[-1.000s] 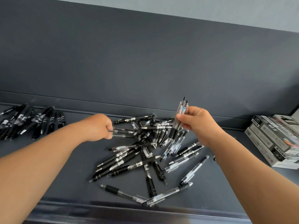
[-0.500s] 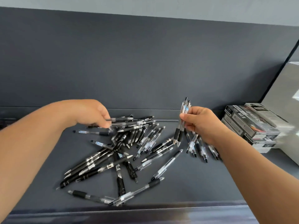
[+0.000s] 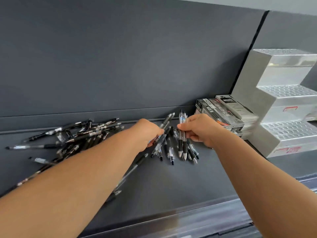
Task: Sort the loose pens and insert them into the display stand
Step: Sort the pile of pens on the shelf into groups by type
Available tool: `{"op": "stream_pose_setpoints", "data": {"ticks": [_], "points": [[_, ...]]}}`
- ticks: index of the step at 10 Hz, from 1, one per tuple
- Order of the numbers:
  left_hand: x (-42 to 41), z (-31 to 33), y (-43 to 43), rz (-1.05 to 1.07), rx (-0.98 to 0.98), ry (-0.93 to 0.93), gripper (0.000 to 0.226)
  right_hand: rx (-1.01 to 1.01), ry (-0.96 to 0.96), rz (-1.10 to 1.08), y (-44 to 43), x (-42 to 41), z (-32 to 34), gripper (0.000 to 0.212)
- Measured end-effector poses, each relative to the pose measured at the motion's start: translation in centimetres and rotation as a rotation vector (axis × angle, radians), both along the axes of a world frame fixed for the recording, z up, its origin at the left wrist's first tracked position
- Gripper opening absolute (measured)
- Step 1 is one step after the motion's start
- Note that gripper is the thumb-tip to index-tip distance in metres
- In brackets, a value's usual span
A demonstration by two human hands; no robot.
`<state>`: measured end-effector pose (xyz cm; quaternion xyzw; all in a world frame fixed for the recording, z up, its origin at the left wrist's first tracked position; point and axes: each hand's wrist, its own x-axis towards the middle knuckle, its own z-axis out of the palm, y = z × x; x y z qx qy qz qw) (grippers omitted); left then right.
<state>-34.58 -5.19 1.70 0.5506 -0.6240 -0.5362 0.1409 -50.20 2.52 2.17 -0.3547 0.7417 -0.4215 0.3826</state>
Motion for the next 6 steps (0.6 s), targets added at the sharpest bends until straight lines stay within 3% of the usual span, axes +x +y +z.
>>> {"op": "stream_pose_setpoints", "data": {"ticks": [2,4,5,6], "points": [[-3.1,-1.3,0.3,-0.012,-0.063,-0.054,0.036,0.092,0.130,-0.029,-1.1,-1.2,-1.1,0.021],[-3.1,-1.0,0.9,0.031,-0.120,-0.058,0.032,0.051,0.294,-0.063,-1.6,-1.3,-2.4,0.031],[-2.4,-1.1,0.9,0.086,-0.122,-0.030,0.021,0.068,0.466,-0.028,-1.4,-1.5,-2.5,0.034],[-1.7,-0.5,1.2,-0.103,-0.246,-0.299,0.026,0.063,0.561,0.005,-0.9,-0.9,-2.1,0.036]]}}
